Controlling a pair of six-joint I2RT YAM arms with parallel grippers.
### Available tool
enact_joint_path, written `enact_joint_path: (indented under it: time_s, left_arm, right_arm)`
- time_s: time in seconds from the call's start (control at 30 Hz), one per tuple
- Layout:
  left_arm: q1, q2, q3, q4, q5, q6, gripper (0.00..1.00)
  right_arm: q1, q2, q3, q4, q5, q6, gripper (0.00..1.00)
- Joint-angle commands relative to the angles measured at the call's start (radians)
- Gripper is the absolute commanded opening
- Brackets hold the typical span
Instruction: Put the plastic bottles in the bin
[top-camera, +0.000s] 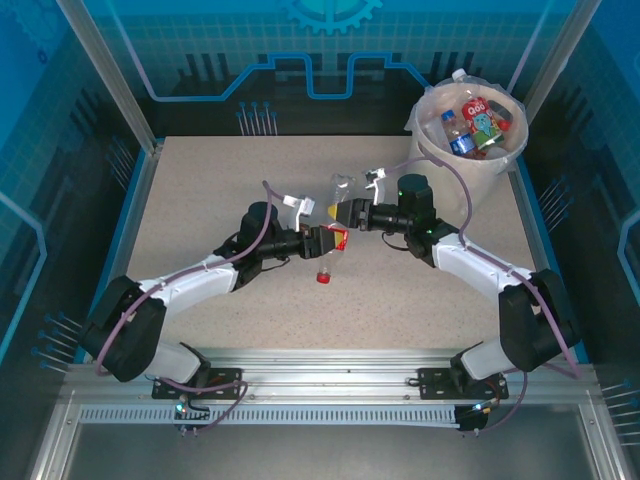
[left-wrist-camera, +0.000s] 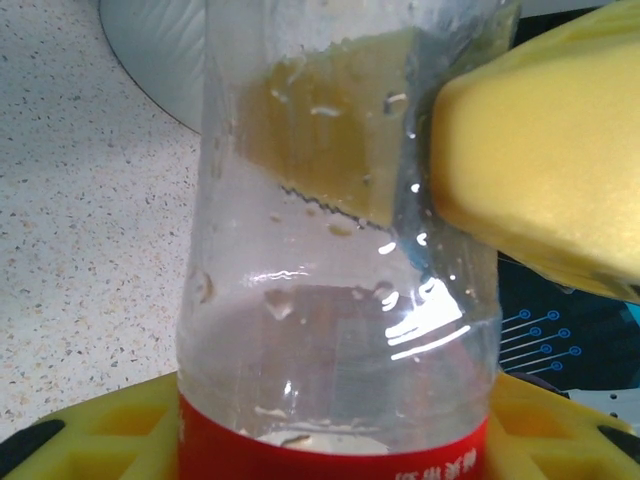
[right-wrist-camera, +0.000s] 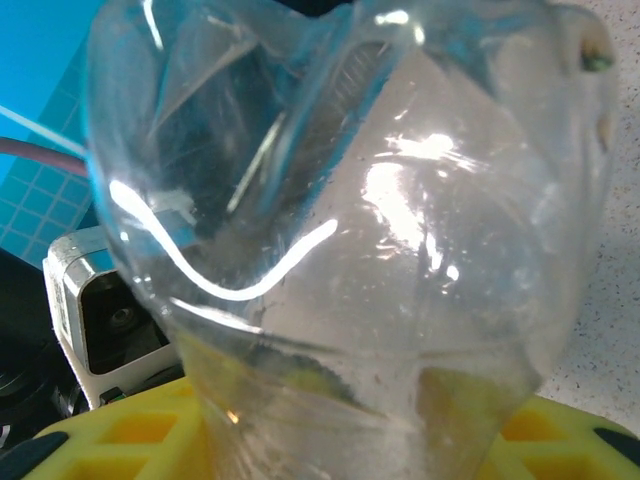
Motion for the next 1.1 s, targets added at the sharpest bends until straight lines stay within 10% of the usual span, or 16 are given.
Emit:
enact_joint_path:
  time_s: [0.0, 0.1, 0.6, 1.07]
  left_arm:
    - [-0.016, -0.045, -0.018, 0.011, -0.008, 0.013, 0.68]
    - [-0.016, -0.087, -0.036, -0.008, -0.054, 0.015, 0.98]
    - [-0.014, -0.315, -0.103, -0.395, -0.341, 0.082, 0.99]
    - [-0.014, -0.299, -0.1, -0.427, -0.364, 0.075, 0.97]
  right_arm:
    - [-0.001, -0.004, 0.047, 0.0, 0.019, -0.034, 0.47]
    - [-0.016, -0.028, 0.078, -0.06, 0.043, -0.082, 0.46]
    - [-0.103, -0.113, 0.632, -0.742, 0.445, -0.671, 0.41]
    - [-0.176, 0.001, 1.001, -0.76, 0.88, -1.102, 0.38]
